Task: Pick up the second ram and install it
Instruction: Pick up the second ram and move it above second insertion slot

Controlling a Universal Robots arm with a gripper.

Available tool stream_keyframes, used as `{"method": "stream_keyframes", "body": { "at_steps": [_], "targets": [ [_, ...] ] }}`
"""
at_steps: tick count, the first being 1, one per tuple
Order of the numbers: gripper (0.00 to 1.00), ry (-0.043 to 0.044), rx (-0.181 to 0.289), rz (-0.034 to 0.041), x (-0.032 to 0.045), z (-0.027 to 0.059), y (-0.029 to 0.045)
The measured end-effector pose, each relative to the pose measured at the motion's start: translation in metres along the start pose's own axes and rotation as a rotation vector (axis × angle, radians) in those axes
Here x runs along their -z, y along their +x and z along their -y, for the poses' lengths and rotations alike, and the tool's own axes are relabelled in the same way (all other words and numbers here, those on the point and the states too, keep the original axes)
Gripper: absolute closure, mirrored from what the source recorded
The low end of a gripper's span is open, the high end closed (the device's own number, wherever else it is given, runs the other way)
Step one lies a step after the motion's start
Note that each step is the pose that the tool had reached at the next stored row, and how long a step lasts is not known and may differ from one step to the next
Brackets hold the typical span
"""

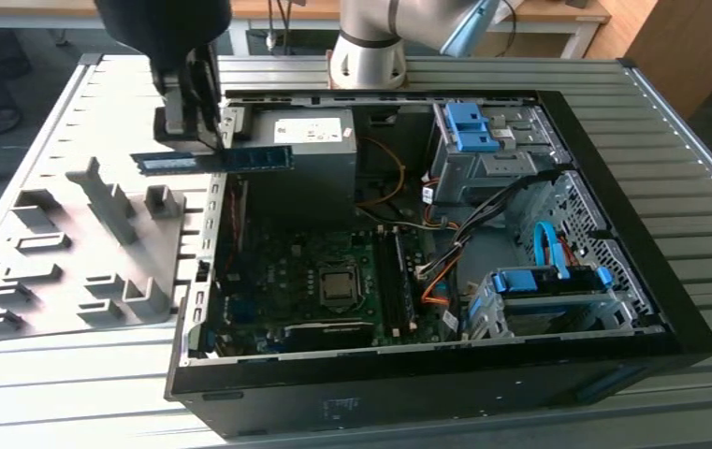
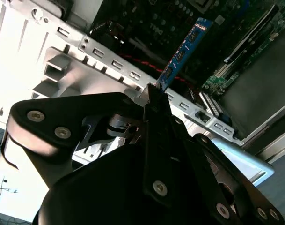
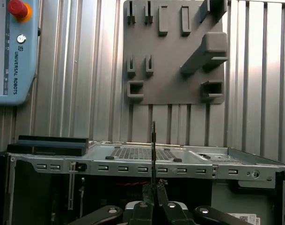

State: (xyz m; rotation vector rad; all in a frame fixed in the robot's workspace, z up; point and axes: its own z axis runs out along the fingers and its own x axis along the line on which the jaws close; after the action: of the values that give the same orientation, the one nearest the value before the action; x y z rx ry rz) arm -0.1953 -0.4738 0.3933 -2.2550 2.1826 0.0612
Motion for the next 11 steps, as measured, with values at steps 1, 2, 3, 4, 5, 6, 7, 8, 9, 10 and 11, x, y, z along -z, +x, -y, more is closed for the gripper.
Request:
{"method": "stream_keyframes", "body": {
  "at_steps": [1, 2, 3, 4, 5, 6, 7, 8, 9, 10, 11],
  "targets": [
    [0.86, -0.0001, 0.0, 0.0, 0.0001, 0.0025, 0.0001],
    [0.86, -0.0001, 0.0, 0.0001, 0.0001, 0.0049, 0.0001],
    [0.86, -0.0002, 0.0, 0.0001, 0.0002, 0.0072, 0.0002],
    [0.86, -0.0002, 0.0, 0.0001, 0.0002, 0.0096, 0.0002],
    [0.86, -0.0004, 0.0, 0.0, 0.0003, 0.012, 0.0003],
    [0.86, -0.0005, 0.0, 0.0001, 0.0004, 0.0149, 0.0003],
    [0.86, -0.0006, 0.0, 0.0001, 0.0004, 0.0175, 0.0004],
    [0.86, -0.0007, 0.0, 0.0001, 0.0005, 0.02, 0.0004],
    [0.86, -0.0008, 0.0, 0.0001, 0.0005, 0.0225, 0.0004],
    [0.86, -0.001, 0.0, 0.0, 0.0007, 0.0261, 0.0004],
    [0.86, -0.0011, 0.0, 0.0001, 0.0007, 0.0285, 0.0005]
  ]
}}
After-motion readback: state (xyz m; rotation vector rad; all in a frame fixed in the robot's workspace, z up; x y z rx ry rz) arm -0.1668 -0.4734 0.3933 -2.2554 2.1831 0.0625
